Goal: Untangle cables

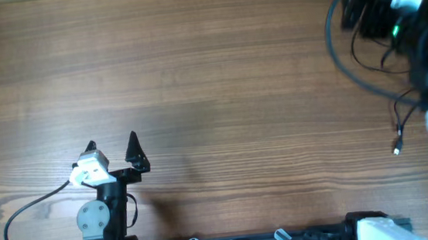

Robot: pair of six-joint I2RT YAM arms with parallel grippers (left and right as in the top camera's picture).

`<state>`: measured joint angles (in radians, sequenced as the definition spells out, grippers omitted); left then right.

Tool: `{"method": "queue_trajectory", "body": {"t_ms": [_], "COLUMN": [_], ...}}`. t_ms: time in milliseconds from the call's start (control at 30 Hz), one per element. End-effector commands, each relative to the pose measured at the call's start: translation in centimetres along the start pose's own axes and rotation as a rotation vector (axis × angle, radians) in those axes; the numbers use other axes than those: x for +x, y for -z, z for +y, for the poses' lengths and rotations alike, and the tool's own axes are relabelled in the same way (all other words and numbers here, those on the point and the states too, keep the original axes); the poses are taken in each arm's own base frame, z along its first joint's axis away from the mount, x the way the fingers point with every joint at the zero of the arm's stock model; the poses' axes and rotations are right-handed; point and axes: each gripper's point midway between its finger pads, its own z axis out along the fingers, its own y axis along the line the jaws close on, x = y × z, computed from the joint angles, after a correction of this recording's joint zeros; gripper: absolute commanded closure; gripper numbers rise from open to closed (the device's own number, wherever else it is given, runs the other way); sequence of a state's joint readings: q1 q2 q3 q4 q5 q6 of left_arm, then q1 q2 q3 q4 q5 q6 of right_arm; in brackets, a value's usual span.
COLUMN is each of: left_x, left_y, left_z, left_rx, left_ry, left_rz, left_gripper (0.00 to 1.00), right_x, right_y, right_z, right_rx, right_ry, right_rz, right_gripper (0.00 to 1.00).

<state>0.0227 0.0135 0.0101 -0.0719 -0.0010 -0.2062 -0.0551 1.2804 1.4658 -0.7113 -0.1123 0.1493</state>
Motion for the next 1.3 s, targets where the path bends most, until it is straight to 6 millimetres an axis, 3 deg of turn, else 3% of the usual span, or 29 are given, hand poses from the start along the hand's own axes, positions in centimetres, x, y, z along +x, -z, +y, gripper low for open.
{"method": "queue_trajectory", "body": {"t_ms": [0,100,200,367,467,667,700,800,1000,1267], "left_x": [0.1,0.1,0.1,0.1,0.1,0.1,0.1,0.1,0.1,0.1], "left_y": [0.0,0.0,0.0,0.0,0.0,0.0,0.0,0.0,0.0,0.0], "left_z": [0.0,0.0,0.0,0.0,0.0,0.0,0.0,0.0,0.0,0.0], "left_rx": [0.003,0.004,0.003,0.004,0.003,0.004,0.004,0.004,0.003,0.003], "left_ry": [-0.019,-0.019,-0.019,-0.019,-0.019,-0.019,-0.019,-0.019,-0.019,-0.019], "left_rz": [0.001,0.0,0.0,0.0,0.001,0.0,0.0,0.0,0.0,0.0], "left_gripper": [0.0,0.0,0.0,0.0,0.0,0.0,0.0,0.0,0.0,0.0], "right_x": [3.1,6.2,10.6,16.1,19.2,22.8,23.2,21.5,21.7,21.6], "right_y": [1.1,1.7,2.2,2.5,2.2,1.8,2.0,3.6,3.5,3.5], "right_z": [0.1,-0.2,-0.8,-1.7,-2.2,-3.4,-3.5,-3.2,-3.2,-3.3], "right_rx": [-0.032,-0.066,-0.104,-0.143,-0.146,-0.083,-0.077,-0.066,0.016,0.022], "right_ry": [0.001,-0.018,-0.045,-0.05,-0.068,-0.09,-0.091,0.017,0.317,0.326], "right_rz": [-0.072,-0.237,-0.395,-0.55,-0.559,-0.436,-0.428,-0.529,-0.528,-0.53], "right_gripper": [0.0,0.0,0.0,0.0,0.0,0.01,0.0,0.0,0.0,0.0]}}
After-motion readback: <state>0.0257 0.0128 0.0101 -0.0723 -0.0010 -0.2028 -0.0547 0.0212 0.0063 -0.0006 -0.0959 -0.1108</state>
